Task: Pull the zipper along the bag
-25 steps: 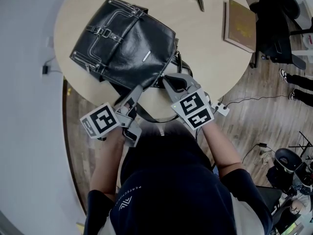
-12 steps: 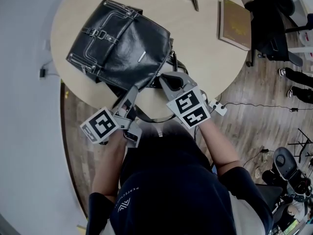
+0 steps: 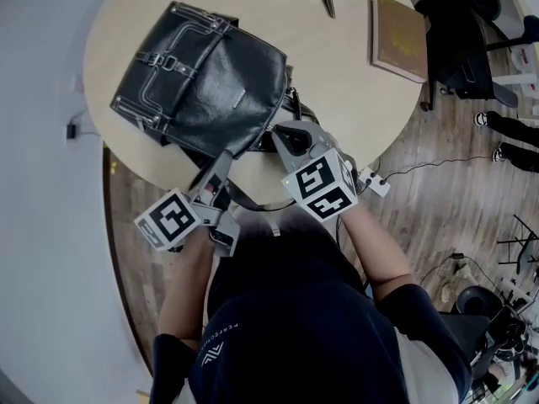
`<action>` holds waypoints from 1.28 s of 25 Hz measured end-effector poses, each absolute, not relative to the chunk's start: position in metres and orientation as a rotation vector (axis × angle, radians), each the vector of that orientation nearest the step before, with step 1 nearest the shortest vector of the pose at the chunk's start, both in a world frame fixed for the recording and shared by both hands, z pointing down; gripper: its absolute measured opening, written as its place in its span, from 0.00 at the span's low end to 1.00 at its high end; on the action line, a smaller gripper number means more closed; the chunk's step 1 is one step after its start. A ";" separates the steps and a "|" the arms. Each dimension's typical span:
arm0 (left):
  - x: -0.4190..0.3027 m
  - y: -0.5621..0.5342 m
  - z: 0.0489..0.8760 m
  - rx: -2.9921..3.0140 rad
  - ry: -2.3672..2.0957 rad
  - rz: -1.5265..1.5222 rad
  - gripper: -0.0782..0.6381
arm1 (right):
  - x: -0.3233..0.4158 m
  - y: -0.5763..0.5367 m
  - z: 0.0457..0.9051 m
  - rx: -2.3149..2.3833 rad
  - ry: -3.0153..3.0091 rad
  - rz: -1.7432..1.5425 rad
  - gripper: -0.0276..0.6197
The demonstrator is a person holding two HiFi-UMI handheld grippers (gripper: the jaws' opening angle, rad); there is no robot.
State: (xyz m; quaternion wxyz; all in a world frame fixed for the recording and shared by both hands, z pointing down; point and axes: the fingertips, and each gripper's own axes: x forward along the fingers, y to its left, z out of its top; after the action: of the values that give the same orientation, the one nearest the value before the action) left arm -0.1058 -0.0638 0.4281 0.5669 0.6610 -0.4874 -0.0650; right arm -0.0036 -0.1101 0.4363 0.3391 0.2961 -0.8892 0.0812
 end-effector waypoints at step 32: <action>-0.107 -0.062 0.428 1.567 -1.139 -0.138 0.25 | -0.012 -0.112 0.440 0.759 -2.274 0.115 0.07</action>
State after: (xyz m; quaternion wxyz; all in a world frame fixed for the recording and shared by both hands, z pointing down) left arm -0.1072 -0.0619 0.4275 0.5644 0.6661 -0.4840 -0.0586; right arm -0.0118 -0.1123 0.4401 0.3623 0.2947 -0.8831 0.0447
